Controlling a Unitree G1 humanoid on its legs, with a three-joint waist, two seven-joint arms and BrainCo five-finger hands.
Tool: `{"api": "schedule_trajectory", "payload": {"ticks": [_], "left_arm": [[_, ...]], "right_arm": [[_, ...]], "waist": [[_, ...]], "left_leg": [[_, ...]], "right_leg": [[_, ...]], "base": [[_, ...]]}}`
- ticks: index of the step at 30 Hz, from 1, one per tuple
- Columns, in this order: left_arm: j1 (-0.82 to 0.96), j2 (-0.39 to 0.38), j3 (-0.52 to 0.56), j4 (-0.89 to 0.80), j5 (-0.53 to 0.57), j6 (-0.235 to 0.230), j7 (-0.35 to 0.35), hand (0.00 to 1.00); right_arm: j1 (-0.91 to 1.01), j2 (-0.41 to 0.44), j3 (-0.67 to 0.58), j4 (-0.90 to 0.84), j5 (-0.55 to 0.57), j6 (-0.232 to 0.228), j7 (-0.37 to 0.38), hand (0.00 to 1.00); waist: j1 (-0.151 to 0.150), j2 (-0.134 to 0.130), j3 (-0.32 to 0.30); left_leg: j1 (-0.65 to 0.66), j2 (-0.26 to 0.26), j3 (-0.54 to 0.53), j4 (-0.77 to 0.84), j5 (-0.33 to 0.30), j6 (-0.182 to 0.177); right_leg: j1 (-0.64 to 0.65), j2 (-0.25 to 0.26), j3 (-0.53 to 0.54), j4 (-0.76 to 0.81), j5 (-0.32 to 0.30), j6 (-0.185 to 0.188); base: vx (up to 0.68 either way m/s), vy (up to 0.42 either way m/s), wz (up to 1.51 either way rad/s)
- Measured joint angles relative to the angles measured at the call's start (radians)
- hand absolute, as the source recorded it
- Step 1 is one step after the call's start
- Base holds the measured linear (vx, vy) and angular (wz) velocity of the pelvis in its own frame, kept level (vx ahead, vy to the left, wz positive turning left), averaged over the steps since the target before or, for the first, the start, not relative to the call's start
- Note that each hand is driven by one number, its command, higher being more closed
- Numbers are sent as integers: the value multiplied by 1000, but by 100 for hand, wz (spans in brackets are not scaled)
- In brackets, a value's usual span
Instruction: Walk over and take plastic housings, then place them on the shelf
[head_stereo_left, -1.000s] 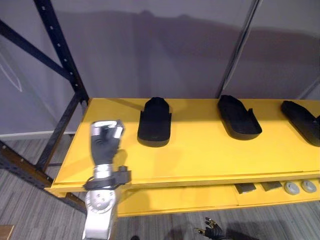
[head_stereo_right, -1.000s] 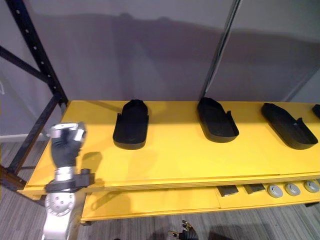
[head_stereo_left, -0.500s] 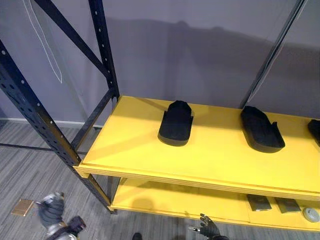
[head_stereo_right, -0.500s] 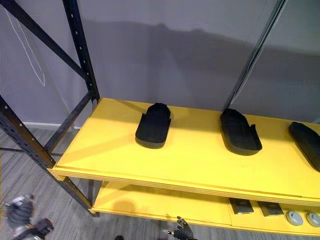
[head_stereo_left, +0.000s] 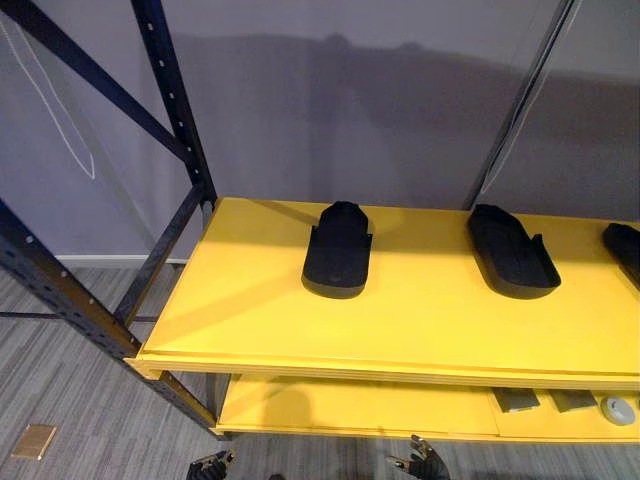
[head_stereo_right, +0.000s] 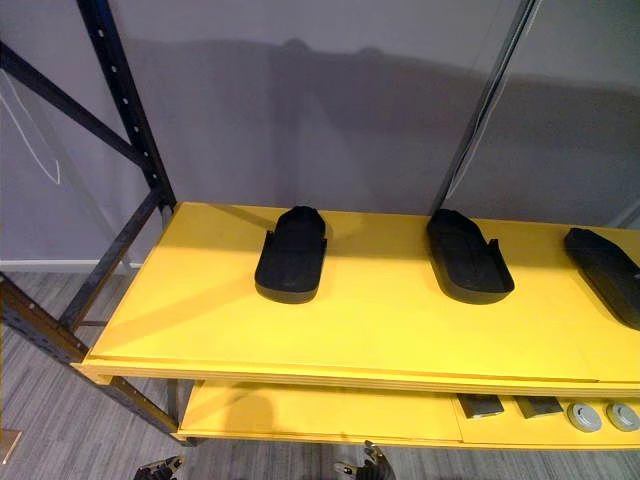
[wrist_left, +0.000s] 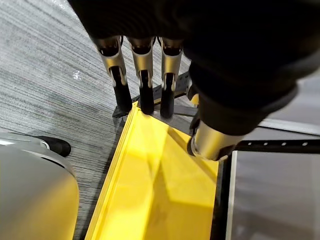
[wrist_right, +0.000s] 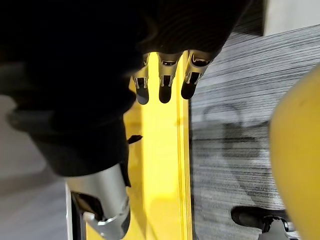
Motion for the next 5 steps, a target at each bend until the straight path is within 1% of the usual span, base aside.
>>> {"api": "schedule_trajectory", "payload": {"ticks": [2,5], "left_arm": [[-20,8,-5,32,2,-1,-1,0],[-52,20,-22,79,8,-1,-8,0]], "right_arm": [[-4,-3,-1,2,1,0,-2,0],[-13,-1,-40,23,4,0,-5,0]], "waist": [[0,1,0],[-1,7,4]], "left_leg": [[4,1,12,0,-6,-1],[11,1,17,-5,-10,-1]], "right_leg": [[0,0,11,0,0,0],[1,-1,13,3,2,-2]], "base": [[79,4,-13],[37,-1,-5]]}}
